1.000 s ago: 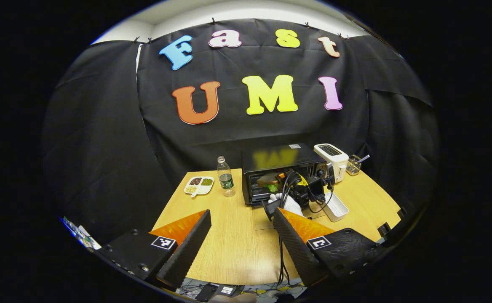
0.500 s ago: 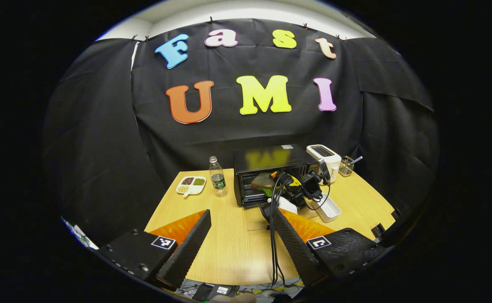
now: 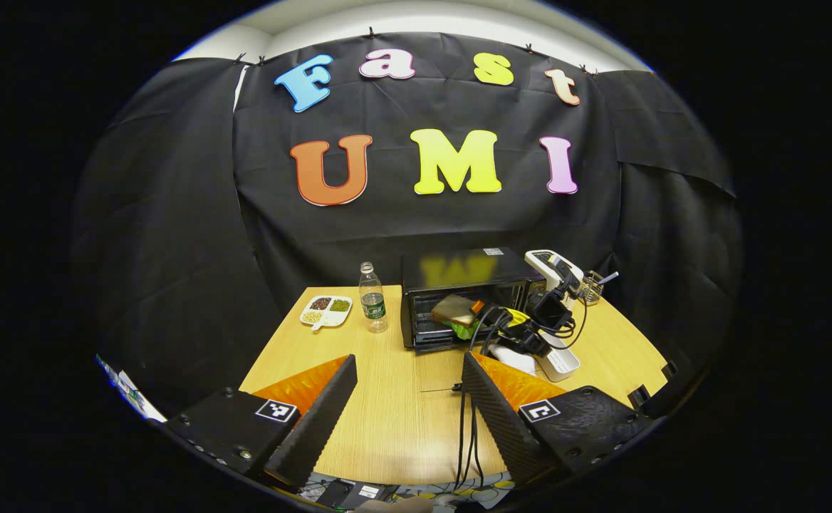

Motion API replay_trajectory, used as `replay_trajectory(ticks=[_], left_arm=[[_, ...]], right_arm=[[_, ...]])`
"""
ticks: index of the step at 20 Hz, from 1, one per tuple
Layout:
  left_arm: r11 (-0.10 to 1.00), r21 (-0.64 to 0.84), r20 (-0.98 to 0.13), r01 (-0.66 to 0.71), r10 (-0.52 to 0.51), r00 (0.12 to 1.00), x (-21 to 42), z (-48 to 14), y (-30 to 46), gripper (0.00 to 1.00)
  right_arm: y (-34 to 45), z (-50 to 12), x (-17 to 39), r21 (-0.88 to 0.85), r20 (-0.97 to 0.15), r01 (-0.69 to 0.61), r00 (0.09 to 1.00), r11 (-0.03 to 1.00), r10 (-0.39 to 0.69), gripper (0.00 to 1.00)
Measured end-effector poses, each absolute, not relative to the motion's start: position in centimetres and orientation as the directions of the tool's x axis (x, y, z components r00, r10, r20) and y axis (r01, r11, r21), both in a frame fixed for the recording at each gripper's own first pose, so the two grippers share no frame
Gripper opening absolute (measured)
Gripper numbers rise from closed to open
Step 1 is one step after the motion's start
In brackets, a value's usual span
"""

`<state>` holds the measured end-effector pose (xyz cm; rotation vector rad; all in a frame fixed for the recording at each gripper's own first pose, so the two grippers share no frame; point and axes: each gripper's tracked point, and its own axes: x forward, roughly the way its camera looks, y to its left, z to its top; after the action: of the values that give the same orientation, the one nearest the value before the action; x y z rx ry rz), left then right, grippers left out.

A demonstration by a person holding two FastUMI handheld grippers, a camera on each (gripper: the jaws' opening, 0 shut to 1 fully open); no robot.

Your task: Open the electric oven with the left hand, put the food in, and close the electric oven.

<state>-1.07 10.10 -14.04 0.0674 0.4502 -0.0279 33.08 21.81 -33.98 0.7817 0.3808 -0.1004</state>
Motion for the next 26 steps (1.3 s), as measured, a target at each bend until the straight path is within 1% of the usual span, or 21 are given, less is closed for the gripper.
replay_trajectory(ticks=[2,4,5,6,7,9,10,11,12,15,16,17,18,19,20,21,24,25,26], left_arm=[[0.997,0.067,-0.428,0.04,-0.008,0.904,-0.9,-14.1,10.1,0.97],[0.996,0.084,-0.417,0.039,0.0,0.909,-0.9,-14.3,10.4,0.97],[0.995,0.09,-0.412,0.042,-0.002,0.911,-0.7,-14.3,10.3,0.98],[0.994,0.101,-0.408,0.042,0.003,0.913,-0.6,-14.3,10.4,0.97],[0.994,0.104,-0.403,0.045,0.001,0.915,-0.6,-14.3,10.3,0.98],[0.992,0.111,-0.387,0.052,-0.005,0.922,-0.4,-14.4,9.8,0.98],[0.992,0.117,-0.38,0.052,-0.004,0.925,-0.1,-14.5,9.5,0.98],[0.991,0.126,-0.376,0.049,0.002,0.927,0.0,-14.9,9.4,0.98],[0.991,0.128,-0.374,0.043,0.008,0.927,0.2,-15.4,9.2,0.98],[0.995,0.098,-0.392,0.034,0.008,0.92,0.9,-17.9,7.7,0.98],[0.995,0.092,-0.404,0.033,0.007,0.915,1.2,-19.0,7.1,0.97],[0.995,0.092,-0.416,0.022,0.018,0.909,1.4,-20.1,6.8,0.97],[0.996,0.088,-0.436,0.02,0.021,0.9,1.7,-21.5,6.0,0.98],[0.997,0.081,-0.446,0.016,0.022,0.895,2.1,-22.6,5.3,0.98],[0.997,0.072,-0.463,0.013,0.021,0.886,2.4,-24.0,4.6,0.98],[0.998,0.061,-0.485,0.009,0.022,0.874,2.6,-25.5,4.0,0.97],[0.999,0.04,-0.53,-0.004,0.025,0.848,3.5,-28.7,2.1,0.98],[0.999,0.041,-0.54,-0.003,0.025,0.841,3.9,-29.8,1.5,0.98],[0.999,0.036,-0.55,0.0,0.019,0.835,4.2,-31.0,0.8,0.98]], right_arm=[[21.1,-33.2,31.6,0.643,-0.375,0.211,0.925,0.737,0.062,0.99],[20.0,-31.4,29.7,0.555,-0.361,0.176,0.932,0.813,0.045,0.99],[19.3,-30.5,28.7,0.513,-0.352,0.157,0.935,0.844,0.04,0.88],[19.1,-29.3,27.8,0.485,-0.337,0.129,0.94,0.865,0.048,0.89],[18.7,-28.2,27.0,0.46,-0.322,0.104,0.945,0.882,0.056,1.0],[17.6,-25.9,25.0,0.397,-0.297,0.052,0.952,0.916,0.075,1.0],[17.1,-24.8,23.9,0.379,-0.294,0.037,0.952,0.925,0.082,1.0],[16.7,-24.0,22.8,0.377,-0.286,0.008,0.952,0.926,0.108,0.89],[16.0,-22.8,21.6,0.363,-0.277,-0.009,0.954,0.932,0.117,0.9],[12.1,-20.3,18.7,0.259,-0.247,-0.035,0.964,0.965,0.101,0.89],[10.8,-19.5,17.8,0.228,-0.242,-0.036,0.966,0.973,0.092,1.0],[9.3,-18.8,16.9,0.192,-0.232,-0.032,0.97,0.981,0.077,1.0],[7.6,-18.3,16.2,0.169,-0.228,-0.022,0.972,0.985,0.061,0.89],[6.3,-18.0,15.4,0.158,-0.232,-0.019,0.971,0.987,0.056,1.0],[5.0,-17.8,14.7,0.144,-0.234,-0.014,0.971,0.99,0.047,0.89],[3.6,-17.6,14.0,0.135,-0.239,-0.006,0.97,0.991,0.038,1.0],[0.3,-16.8,12.2,0.133,-0.248,0.0,0.968,0.991,0.033,1.0],[-0.3,-16.6,11.7,0.136,-0.252,-0.007,0.967,0.991,0.041,0.89],[-0.8,-16.4,11.3,0.131,-0.259,-0.012,0.965,0.991,0.046,0.89]])
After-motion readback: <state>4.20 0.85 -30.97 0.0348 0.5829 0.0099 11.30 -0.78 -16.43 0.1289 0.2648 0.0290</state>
